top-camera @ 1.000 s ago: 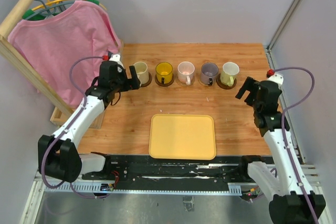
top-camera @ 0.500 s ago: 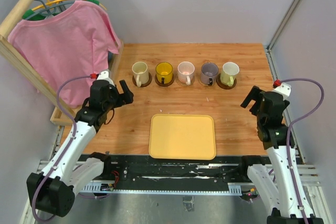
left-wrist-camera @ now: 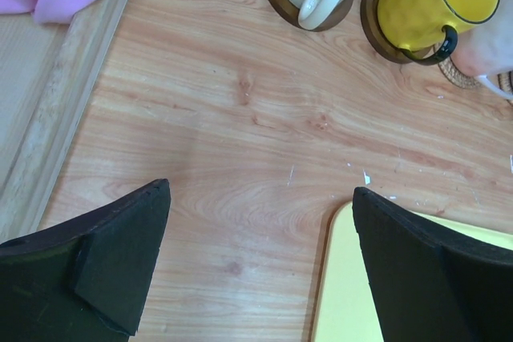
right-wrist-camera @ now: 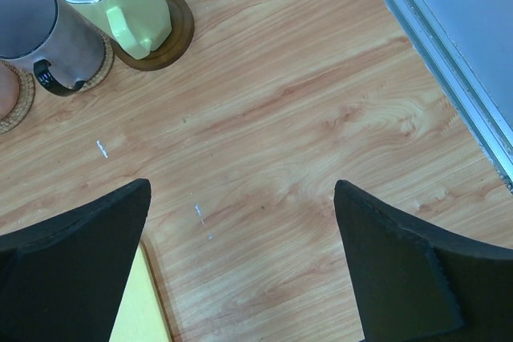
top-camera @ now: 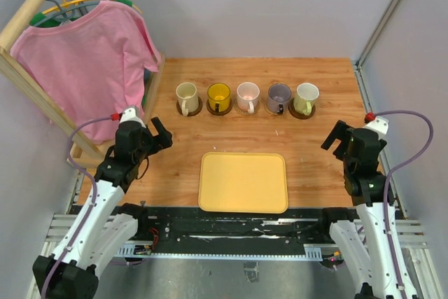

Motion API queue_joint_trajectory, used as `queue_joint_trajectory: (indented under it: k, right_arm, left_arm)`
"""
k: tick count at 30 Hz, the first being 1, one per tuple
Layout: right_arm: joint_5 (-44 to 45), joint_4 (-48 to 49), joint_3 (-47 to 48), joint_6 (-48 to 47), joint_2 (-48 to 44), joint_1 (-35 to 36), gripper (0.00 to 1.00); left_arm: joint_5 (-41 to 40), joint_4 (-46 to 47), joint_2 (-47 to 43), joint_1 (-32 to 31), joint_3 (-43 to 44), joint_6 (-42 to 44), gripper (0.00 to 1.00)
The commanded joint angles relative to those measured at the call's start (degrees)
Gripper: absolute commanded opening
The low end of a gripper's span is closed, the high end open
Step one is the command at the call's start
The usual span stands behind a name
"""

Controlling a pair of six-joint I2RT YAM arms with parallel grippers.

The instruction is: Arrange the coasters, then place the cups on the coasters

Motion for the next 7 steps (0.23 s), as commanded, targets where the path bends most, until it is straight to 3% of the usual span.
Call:
queue_joint_trajectory:
  k: [1,7]
  right_arm:
    - [-0.08,-2.25,-1.21,0.58,-1.85,-0.77,0.98]
    - [0.27,-3.56,-1.81,0.48,-3.37,-0.75,0.98]
  left_arm:
    - [-1.9,-0.18,-3.04,0.21,-1.07,-1.7,1.0]
    - [-2.66,-0.24,-5.2,0.27,-1.75,-2.41,1.0]
